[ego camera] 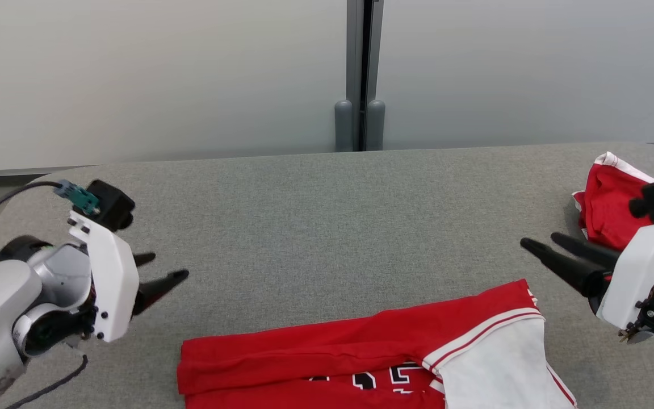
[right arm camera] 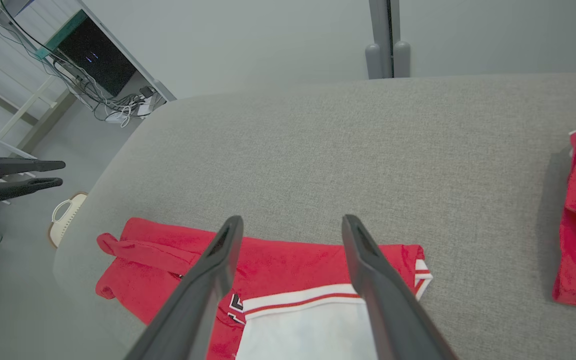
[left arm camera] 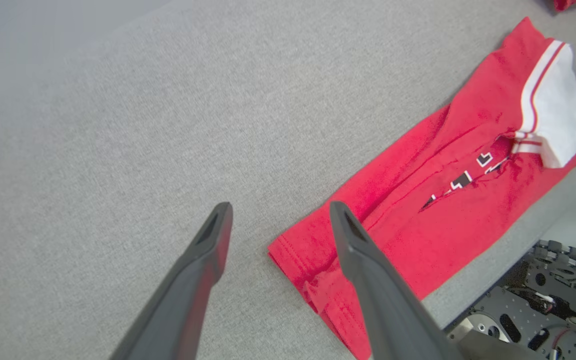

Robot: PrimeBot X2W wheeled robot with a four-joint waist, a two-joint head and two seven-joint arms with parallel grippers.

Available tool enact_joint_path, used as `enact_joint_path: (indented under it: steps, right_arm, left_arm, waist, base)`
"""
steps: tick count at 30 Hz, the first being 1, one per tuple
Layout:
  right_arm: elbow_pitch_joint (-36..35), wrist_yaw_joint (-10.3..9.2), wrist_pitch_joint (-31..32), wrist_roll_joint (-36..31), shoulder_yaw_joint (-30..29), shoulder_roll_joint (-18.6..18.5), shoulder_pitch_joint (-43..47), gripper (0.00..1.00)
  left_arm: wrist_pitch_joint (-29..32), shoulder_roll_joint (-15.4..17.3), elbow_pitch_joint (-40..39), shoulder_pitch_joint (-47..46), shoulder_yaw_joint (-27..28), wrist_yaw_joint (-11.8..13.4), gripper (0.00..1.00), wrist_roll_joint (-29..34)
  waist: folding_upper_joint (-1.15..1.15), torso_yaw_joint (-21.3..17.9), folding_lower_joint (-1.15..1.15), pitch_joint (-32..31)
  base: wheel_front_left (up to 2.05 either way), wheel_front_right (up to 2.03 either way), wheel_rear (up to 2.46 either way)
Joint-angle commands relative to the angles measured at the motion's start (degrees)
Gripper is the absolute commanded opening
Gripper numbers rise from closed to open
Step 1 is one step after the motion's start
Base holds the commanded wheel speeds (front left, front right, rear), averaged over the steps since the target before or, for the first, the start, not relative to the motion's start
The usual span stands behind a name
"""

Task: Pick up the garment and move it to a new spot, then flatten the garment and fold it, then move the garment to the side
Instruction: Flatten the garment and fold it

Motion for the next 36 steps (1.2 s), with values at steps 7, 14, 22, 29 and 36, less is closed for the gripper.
enact_joint_path:
  steps: [7,14,22,29,36]
  right_arm:
    - [0.4,0.03,-18.74,-11.1,-7.88,4.44,2.52,1.0]
    - [6.06,0.04,-31.82,-21.07,-15.29,12.13,8.85,1.0]
    - [10.12,0.04,-35.3,-25.13,-19.18,17.81,18.39,1.0]
    - [14.07,0.03,-34.83,-26.04,-19.9,19.44,21.08,1.0]
    - [22.02,0.04,-28.2,-24.09,-17.52,20.25,18.84,1.0]
  left_arm:
    - [-18.79,2.75,-2.73,1.72,6.21,8.32,1.0,7.2]
    - [-38.05,5.52,-8.73,11.09,11.91,24.58,1.0,10.59]
    - [-46.97,-3.9,-22.55,37.87,34.36,39.45,1.0,20.65]
    - [-47.03,-11.83,-21.44,45.94,40.07,34.62,1.0,28.64]
    - [-47.03,-18.77,-18.41,47.75,42.71,27.05,1.0,30.52]
  waist:
    - [0.0,0.67,0.0,-0.37]
    - [0.0,1.81,0.0,-0.73]
    - [0.0,3.31,0.0,-0.8]
    - [0.0,3.99,0.0,-0.73]
    - [0.0,3.94,0.0,-0.57]
  base:
    - [0.0,0.0,0.0]
    - [0.0,0.0,0.0]
    - [0.0,0.0,0.0]
    - [0.0,0.0,0.0]
    - [0.0,0.0,0.0]
